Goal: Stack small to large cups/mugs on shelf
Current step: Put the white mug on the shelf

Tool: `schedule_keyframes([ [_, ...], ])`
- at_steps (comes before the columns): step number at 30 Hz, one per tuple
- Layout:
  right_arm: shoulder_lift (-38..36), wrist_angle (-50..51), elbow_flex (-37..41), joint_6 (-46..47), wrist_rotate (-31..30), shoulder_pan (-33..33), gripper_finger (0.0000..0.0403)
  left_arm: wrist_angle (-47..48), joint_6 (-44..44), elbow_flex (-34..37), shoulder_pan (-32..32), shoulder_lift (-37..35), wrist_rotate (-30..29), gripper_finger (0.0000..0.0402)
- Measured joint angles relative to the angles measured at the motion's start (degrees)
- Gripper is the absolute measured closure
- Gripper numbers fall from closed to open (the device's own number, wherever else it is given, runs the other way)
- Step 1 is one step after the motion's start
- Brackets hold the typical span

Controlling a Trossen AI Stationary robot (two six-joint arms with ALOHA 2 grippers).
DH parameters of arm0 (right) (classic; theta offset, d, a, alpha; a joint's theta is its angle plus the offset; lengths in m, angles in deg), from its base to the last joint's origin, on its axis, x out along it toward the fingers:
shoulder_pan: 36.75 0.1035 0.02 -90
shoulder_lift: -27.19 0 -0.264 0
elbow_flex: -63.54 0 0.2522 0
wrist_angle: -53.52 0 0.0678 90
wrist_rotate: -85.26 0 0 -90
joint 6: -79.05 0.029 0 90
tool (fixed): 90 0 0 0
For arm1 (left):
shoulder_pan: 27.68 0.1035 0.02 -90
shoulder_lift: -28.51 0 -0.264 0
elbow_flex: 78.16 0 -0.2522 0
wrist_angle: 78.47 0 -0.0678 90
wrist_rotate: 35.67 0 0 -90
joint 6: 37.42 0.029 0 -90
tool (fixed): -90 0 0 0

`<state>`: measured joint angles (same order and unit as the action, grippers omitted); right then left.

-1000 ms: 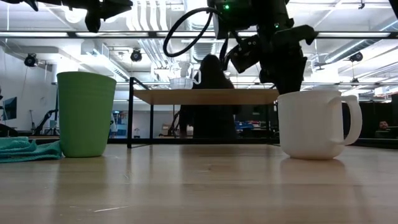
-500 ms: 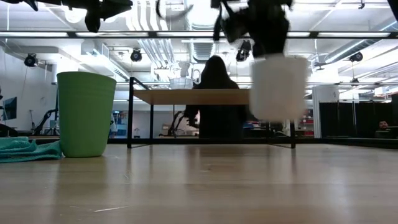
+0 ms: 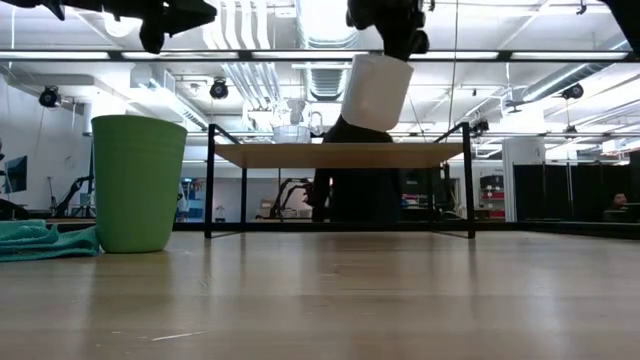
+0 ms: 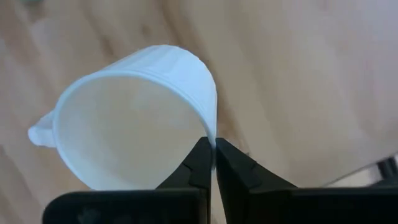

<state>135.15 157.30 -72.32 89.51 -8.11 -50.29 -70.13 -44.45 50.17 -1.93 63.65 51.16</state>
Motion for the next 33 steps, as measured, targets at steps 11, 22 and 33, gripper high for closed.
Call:
schedule_keyframes([
  [11,0.94,-1.36,-1.23,-5.54,-0.32,-9.50,0.0394,-0.05,0.03,0.02,0.00,6.26,0.00,0.0338],
  [22,5.71,-5.06,-5.09,-11.45,0.58,-11.73,0.0394,-1.14,-0.02,-0.81,-0.01,9.83,-0.01,0.0338],
  [33,10.23,-4.97,-12.72,-13.30,0.30,-12.49,0.0384,-2.15,0.00,-0.81,-0.02,7.36,-0.02,0.0338],
])
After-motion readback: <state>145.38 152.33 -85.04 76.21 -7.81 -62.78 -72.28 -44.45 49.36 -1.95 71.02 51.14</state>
